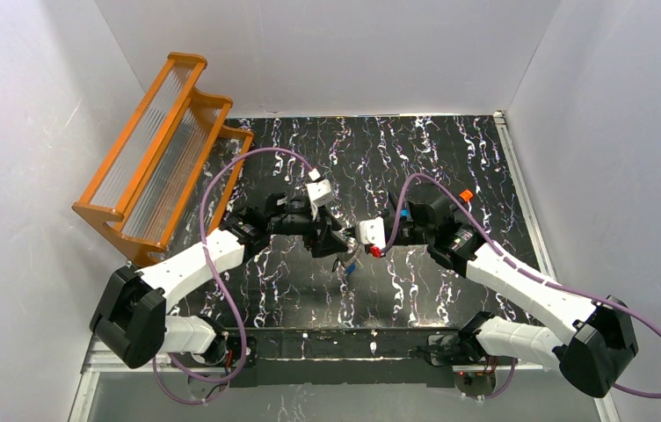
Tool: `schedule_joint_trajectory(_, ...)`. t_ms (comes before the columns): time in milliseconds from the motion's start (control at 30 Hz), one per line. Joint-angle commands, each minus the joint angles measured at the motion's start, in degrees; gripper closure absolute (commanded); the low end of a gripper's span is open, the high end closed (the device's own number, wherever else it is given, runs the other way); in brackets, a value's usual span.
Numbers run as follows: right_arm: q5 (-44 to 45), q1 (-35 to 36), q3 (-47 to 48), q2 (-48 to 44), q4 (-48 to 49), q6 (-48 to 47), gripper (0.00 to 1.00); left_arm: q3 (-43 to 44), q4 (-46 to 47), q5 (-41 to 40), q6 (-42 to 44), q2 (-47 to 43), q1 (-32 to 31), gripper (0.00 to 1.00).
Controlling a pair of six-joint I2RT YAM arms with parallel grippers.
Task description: Remove the keys from the keyring
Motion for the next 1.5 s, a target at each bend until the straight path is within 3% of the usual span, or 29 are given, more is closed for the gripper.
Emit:
schedule_joint_trajectory(0, -2.3, 0.2, -1.1, -1.4, 6.1, 1.5, 0.99, -0.1, 2.0, 1.2, -0.9, 0.4, -0.4, 0.38)
schedule_joint_trajectory(267, 0.9, 0.2, -2.4, -2.1, 7.2, 3.9, 0.99, 0.1, -5.2, -1.9, 6.5, -3.7, -0.4, 0.40)
schedule_joint_trajectory(433, 1.4, 0.2, -3.5, -2.9, 7.8, 5.4, 0.99, -1.5, -5.0, -3.3, 9.2, -7.0, -0.3, 0.41)
schedule_joint_trajectory(767, 3.1, 0.2, -4.0, -2.3, 9.0, 8.2, 0.99, -2.6, 3.2, 1.7, 2.0, -4.7, -0.5, 0.46)
schedule_joint_trajectory(1033, 5.3, 0.2, -2.4, -0.2, 7.6, 10.2, 0.99, -2.6, 6.3, 1.2, -3.8, -3.0, -1.1, 0.50)
schedule_joint_trajectory(1467, 11.2, 0.2, 3.1, 2.2, 0.8, 15.8, 0.99, -1.9, 1.2, -8.2, -7.3, -3.9, -1.8, 0.59)
